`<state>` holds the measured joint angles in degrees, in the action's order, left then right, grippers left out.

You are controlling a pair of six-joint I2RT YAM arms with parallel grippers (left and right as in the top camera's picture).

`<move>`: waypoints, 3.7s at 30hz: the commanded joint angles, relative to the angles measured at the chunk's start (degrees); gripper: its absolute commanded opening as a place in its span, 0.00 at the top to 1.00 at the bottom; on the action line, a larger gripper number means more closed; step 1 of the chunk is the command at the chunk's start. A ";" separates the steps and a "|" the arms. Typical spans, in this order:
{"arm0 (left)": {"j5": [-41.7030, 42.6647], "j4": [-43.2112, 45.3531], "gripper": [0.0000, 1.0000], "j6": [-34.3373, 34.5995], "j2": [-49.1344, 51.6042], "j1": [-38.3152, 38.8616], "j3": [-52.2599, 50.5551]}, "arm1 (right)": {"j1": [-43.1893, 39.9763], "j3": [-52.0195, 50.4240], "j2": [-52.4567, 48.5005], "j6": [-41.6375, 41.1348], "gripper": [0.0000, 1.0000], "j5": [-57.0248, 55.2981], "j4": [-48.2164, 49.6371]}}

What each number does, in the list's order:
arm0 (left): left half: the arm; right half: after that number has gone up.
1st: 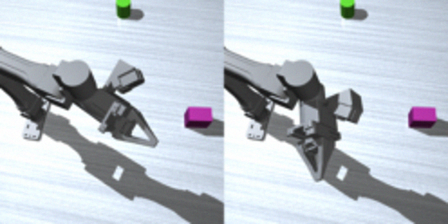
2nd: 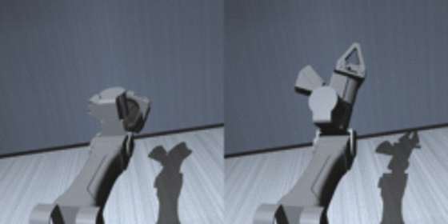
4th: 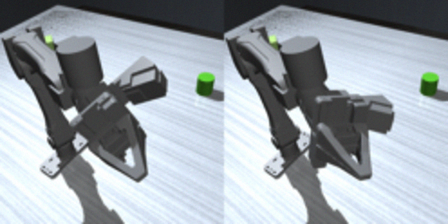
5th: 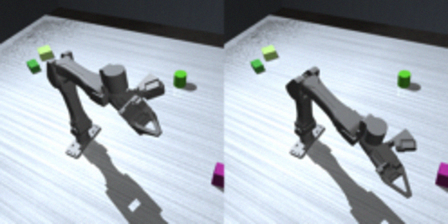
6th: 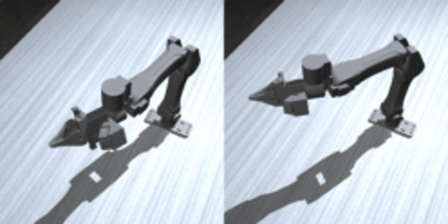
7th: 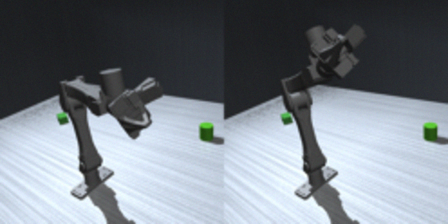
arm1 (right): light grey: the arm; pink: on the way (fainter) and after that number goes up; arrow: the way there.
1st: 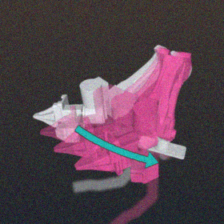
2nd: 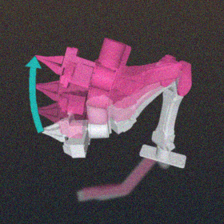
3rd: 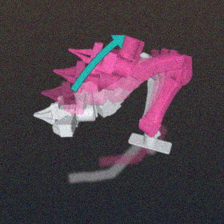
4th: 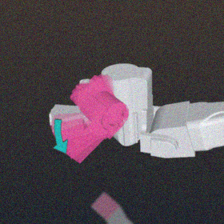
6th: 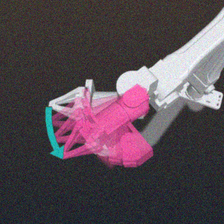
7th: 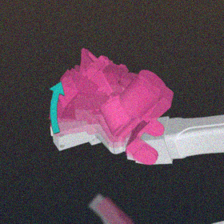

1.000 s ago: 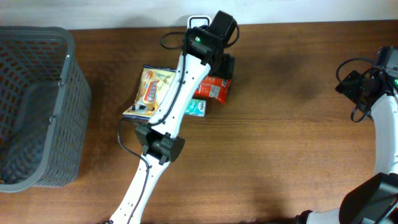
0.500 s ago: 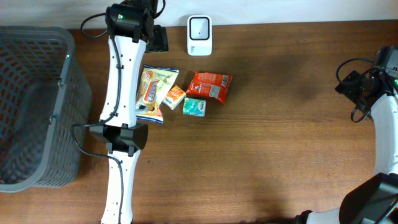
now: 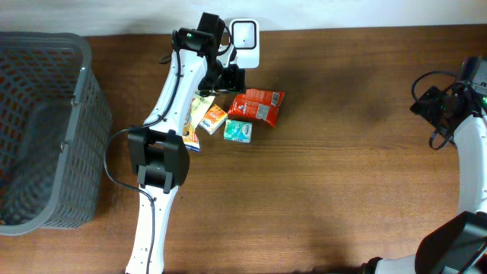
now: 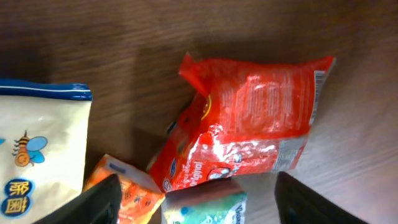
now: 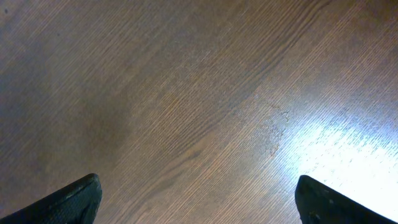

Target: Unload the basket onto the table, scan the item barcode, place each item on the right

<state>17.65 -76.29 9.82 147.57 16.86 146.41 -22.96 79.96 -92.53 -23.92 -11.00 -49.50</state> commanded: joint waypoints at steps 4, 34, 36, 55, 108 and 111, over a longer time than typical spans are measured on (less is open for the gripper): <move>1.68 4.11 0.54 -0.70 0.66 0.70 -7.02 | -0.31 0.52 0.44 0.07 0.02 -0.09 -0.02; -49.83 -9.31 1.00 -7.50 6.21 14.82 31.58 | -0.31 0.52 0.44 0.07 0.02 -0.09 -0.02; -54.99 -9.16 1.00 -6.23 9.49 16.44 30.42 | -0.31 0.52 0.44 0.07 0.02 -0.09 -0.02; -21.05 -9.18 0.01 -0.61 -0.15 14.80 33.48 | -0.31 0.52 0.44 0.07 0.02 -0.09 -0.02; -21.11 -17.68 0.01 -0.61 -1.66 5.09 32.98 | 38.34 4.59 -28.11 32.28 0.26 24.85 27.71; -21.11 -17.68 0.01 -0.61 -1.66 5.09 32.98 | 38.34 4.59 -31.10 32.28 0.26 25.62 28.39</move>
<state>-3.25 -93.91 8.67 145.93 21.96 179.37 15.09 84.42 -121.38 7.55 12.32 -21.50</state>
